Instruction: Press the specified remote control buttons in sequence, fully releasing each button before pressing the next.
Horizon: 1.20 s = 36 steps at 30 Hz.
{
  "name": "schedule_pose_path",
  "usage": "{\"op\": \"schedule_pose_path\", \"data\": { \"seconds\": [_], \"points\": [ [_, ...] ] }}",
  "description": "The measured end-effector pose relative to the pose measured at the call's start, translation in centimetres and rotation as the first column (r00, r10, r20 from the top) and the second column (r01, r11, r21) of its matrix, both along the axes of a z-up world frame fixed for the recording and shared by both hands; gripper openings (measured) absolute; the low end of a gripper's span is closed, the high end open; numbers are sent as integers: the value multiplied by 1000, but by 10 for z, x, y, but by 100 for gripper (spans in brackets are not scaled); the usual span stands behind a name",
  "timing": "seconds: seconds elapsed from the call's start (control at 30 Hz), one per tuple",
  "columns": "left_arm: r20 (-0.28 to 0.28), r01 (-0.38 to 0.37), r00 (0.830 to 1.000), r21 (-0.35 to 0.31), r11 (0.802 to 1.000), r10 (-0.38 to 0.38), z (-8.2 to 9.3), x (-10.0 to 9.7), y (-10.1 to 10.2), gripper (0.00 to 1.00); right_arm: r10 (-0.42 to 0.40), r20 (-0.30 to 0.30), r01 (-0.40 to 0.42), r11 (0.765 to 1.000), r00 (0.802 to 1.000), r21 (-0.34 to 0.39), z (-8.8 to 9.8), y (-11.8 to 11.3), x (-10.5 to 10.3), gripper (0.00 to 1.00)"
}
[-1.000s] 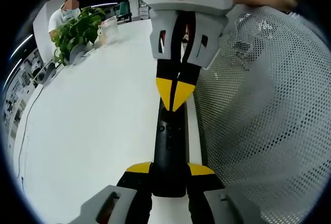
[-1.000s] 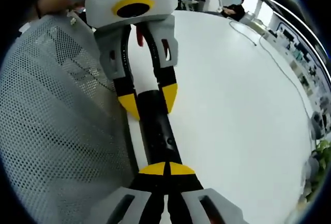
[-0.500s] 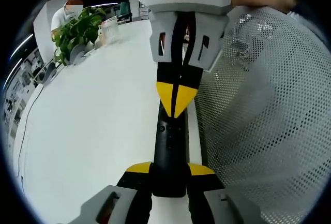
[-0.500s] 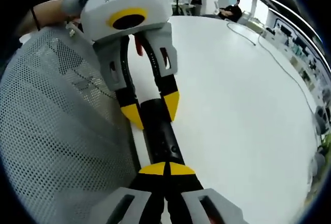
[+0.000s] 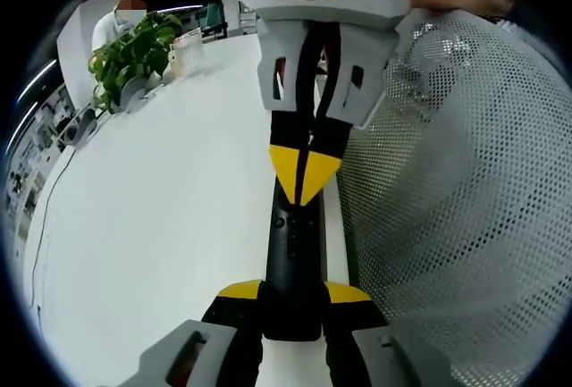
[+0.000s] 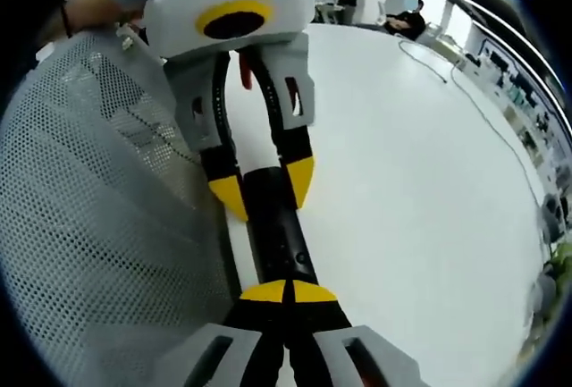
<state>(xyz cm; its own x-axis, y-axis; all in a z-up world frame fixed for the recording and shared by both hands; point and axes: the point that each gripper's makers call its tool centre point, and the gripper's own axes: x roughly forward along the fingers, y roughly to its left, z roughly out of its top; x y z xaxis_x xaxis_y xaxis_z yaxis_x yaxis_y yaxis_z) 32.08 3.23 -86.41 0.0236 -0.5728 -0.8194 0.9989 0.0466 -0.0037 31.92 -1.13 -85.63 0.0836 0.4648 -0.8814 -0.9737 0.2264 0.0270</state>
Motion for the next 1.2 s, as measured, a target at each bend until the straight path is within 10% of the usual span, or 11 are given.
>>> {"op": "schedule_pose_path", "data": {
  "seconds": [0.57,0.97,1.2],
  "points": [
    [-3,13,1000,5,1000,-13,0,-1,1,25,-85,-58,88,994,995,58,2,2,0,0],
    [-8,13,1000,3,1000,-13,0,-1,1,25,39,6,-39,998,999,57,5,16,-8,0],
    [-7,10,1000,4,1000,-10,0,-1,0,25,231,125,-229,973,965,-28,2,17,-12,0]
  ]
}}
